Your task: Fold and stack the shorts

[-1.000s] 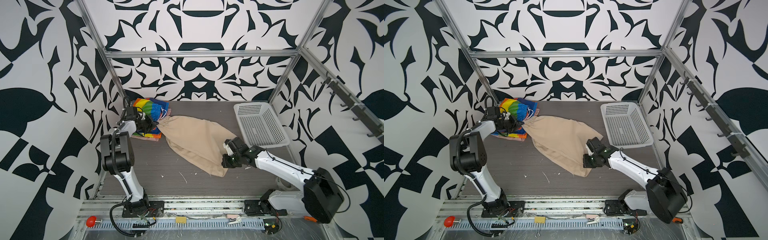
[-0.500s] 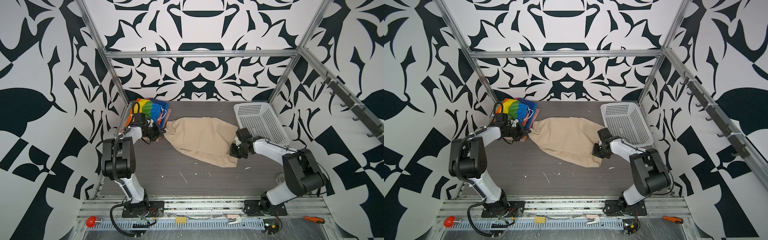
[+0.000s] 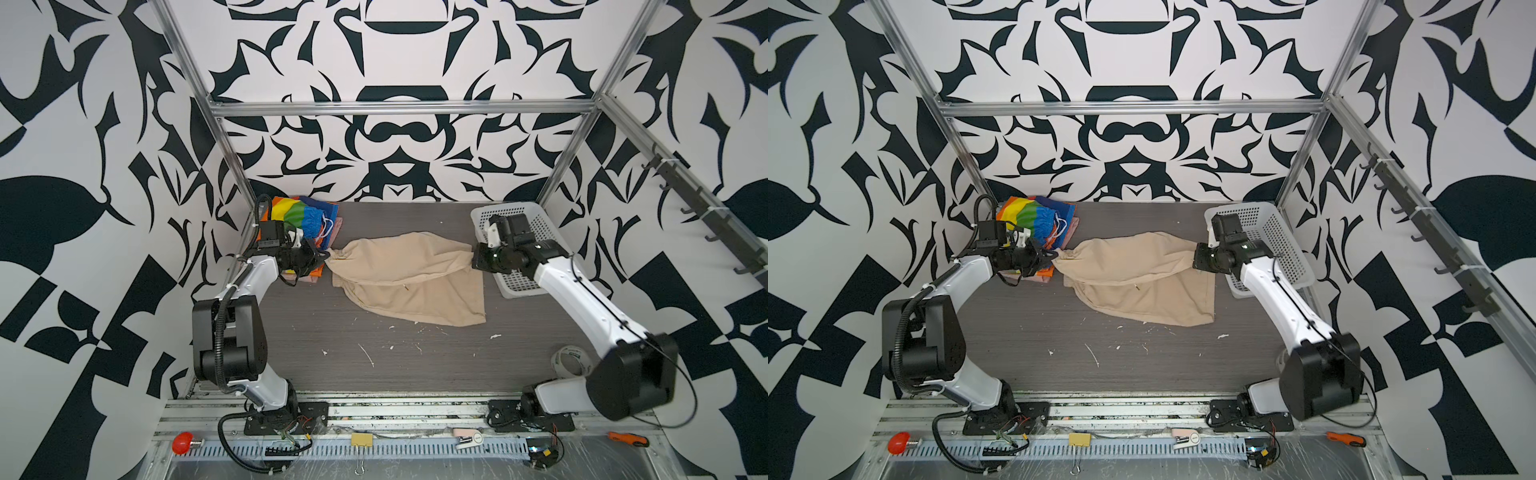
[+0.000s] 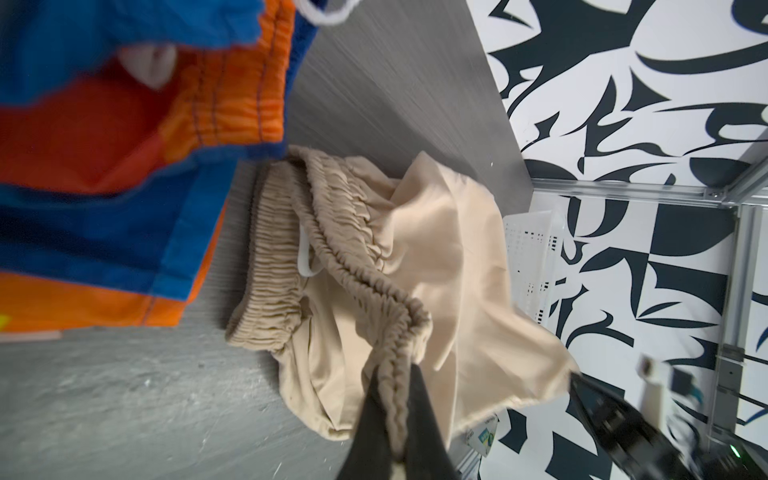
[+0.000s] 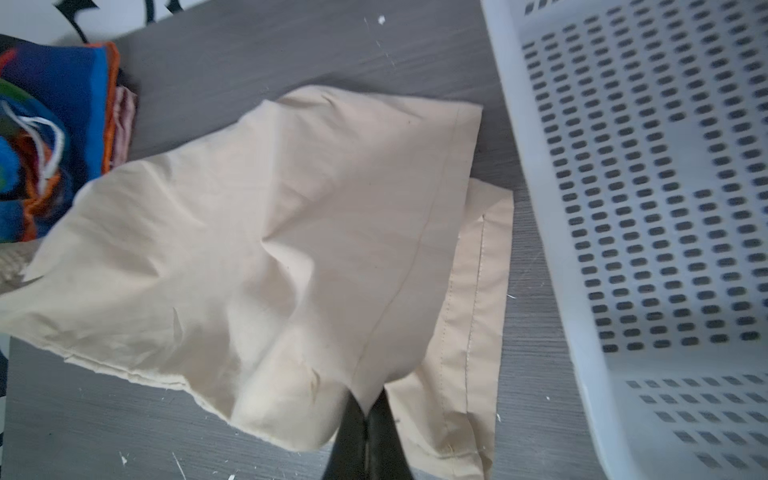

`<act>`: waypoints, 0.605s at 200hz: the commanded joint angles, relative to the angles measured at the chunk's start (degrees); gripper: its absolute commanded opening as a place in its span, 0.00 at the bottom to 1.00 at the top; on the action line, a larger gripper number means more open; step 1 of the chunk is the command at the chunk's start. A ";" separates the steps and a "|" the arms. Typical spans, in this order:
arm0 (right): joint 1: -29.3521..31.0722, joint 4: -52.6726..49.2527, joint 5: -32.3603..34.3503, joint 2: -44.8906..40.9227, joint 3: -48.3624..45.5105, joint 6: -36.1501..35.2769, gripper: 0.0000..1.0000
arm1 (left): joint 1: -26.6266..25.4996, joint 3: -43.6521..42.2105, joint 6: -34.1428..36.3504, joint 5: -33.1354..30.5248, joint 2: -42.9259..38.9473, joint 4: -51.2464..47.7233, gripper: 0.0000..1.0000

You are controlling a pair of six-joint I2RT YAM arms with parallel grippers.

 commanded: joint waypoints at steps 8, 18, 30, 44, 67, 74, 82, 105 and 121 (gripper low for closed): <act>0.54 -4.37 -0.64 -8.88 -11.58 1.27 0.00 | 1.18 -2.23 1.62 0.69 1.02 -0.98 0.00; 0.71 -3.04 -1.46 -10.99 -16.70 2.94 0.00 | 1.51 -3.47 1.63 0.90 1.36 -0.44 0.00; 0.89 -0.81 -3.04 -12.64 -22.21 5.10 0.00 | 1.56 -4.97 1.63 1.02 1.77 0.21 0.00; 1.49 2.51 -4.66 -13.34 -27.31 7.63 0.00 | 1.60 -6.42 1.72 0.87 2.27 0.83 0.00; 2.17 6.64 -4.61 -10.28 -31.88 8.81 0.00 | 1.55 -8.19 1.89 0.13 3.11 1.68 0.00; 2.19 7.15 -4.32 -8.58 -32.35 8.54 0.00 | 1.57 -8.76 1.73 -0.01 3.28 2.14 0.00; 2.20 7.71 -4.04 -6.95 -32.69 8.17 0.00 | 1.55 -9.12 1.68 -0.08 3.54 2.17 0.00; 2.18 8.74 -3.00 -5.37 -33.59 7.68 0.00 | 1.62 -9.81 2.68 -1.87 3.06 1.39 0.00; 2.20 8.96 -1.90 -5.54 -34.08 7.84 0.00 | 1.73 -9.74 3.50 -3.02 2.95 0.07 0.00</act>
